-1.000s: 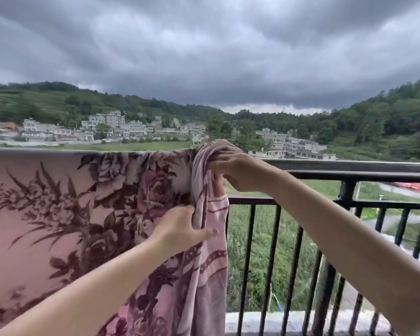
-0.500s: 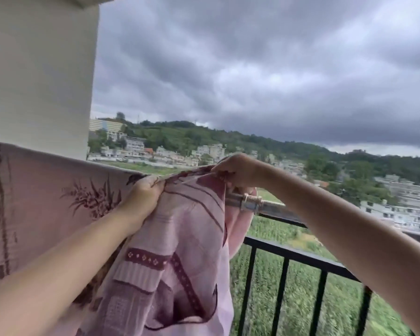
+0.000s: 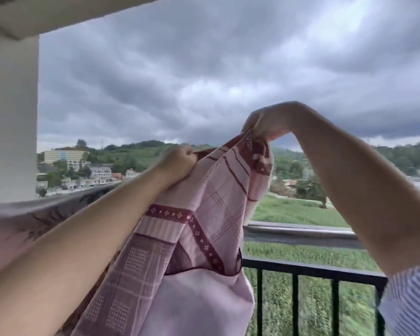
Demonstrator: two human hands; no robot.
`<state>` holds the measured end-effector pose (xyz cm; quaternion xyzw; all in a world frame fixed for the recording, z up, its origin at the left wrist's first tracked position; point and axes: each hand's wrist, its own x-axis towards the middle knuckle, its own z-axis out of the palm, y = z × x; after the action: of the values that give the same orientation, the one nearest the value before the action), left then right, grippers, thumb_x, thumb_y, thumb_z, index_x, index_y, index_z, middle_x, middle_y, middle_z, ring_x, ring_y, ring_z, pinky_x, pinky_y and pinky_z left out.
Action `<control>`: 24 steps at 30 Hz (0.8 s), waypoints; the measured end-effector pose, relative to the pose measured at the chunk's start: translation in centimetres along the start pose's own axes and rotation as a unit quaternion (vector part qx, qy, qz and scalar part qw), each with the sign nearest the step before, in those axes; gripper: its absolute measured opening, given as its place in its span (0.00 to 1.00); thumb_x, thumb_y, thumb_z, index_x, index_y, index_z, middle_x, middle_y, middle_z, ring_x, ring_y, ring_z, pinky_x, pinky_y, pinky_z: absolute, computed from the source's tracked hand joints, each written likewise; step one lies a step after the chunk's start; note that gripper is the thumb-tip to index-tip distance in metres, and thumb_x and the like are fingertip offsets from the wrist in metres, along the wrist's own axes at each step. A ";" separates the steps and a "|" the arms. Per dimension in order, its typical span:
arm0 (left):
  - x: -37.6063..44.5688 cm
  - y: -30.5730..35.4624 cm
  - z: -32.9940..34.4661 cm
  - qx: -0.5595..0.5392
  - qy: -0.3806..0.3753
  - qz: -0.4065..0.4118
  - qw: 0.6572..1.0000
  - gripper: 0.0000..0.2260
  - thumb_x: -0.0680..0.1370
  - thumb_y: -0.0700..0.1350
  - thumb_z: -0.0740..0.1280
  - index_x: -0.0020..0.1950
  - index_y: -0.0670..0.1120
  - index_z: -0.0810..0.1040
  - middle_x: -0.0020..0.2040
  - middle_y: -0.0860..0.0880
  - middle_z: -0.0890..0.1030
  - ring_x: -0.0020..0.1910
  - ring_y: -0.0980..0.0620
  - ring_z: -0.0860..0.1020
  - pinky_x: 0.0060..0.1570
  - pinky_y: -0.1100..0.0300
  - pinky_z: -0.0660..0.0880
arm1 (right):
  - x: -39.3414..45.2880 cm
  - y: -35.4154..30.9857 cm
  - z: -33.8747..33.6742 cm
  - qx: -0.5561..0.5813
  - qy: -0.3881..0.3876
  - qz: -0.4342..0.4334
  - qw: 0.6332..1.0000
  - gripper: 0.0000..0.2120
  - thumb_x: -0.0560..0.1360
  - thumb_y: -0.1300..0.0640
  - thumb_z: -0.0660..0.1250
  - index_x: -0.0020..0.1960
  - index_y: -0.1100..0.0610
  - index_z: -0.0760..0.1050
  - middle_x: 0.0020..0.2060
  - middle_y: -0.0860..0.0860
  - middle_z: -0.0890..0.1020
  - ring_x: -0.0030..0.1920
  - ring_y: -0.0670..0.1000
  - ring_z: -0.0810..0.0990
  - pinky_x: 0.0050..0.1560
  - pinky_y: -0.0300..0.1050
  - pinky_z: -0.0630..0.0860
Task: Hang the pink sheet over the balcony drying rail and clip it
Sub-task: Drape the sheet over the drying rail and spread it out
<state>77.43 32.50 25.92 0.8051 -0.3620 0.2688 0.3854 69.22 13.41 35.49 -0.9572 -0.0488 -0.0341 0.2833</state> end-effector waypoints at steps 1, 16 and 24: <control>-0.1 1.1 1.0 0.002 0.011 0.012 1.000 0.07 0.77 0.42 0.57 0.41 0.44 0.71 0.36 0.46 0.73 0.41 0.46 0.73 0.42 0.54 0.70 | -1.0 0.9 -0.8 -0.001 0.010 0.015 1.000 0.27 0.71 0.77 0.50 0.26 0.61 0.80 0.24 0.52 0.81 0.29 0.47 0.79 0.37 0.38 0.78; -21.0 4.0 14.8 0.317 -0.043 0.102 0.942 0.18 0.64 0.64 0.61 0.34 0.49 0.78 0.27 0.53 0.78 0.26 0.59 0.77 0.25 0.69 0.72 | -1.1 7.6 11.6 0.017 0.079 0.031 0.996 0.13 0.74 0.70 0.53 0.53 0.67 0.73 0.43 0.60 0.76 0.47 0.57 0.77 0.53 0.50 0.78; -21.9 5.2 17.9 0.083 -0.045 -0.101 0.990 0.13 0.78 0.44 0.60 0.33 0.49 0.69 0.32 0.50 0.75 0.34 0.50 0.74 0.40 0.56 0.70 | -7.0 10.1 12.8 -0.275 0.156 -0.123 0.941 0.14 0.75 0.63 0.57 0.61 0.62 0.70 0.52 0.58 0.79 0.46 0.54 0.76 0.42 0.42 0.76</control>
<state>63.03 23.89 2.56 0.8777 -0.2724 0.2215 0.3260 63.92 11.44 18.67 -0.9670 -0.1099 -0.2299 0.0063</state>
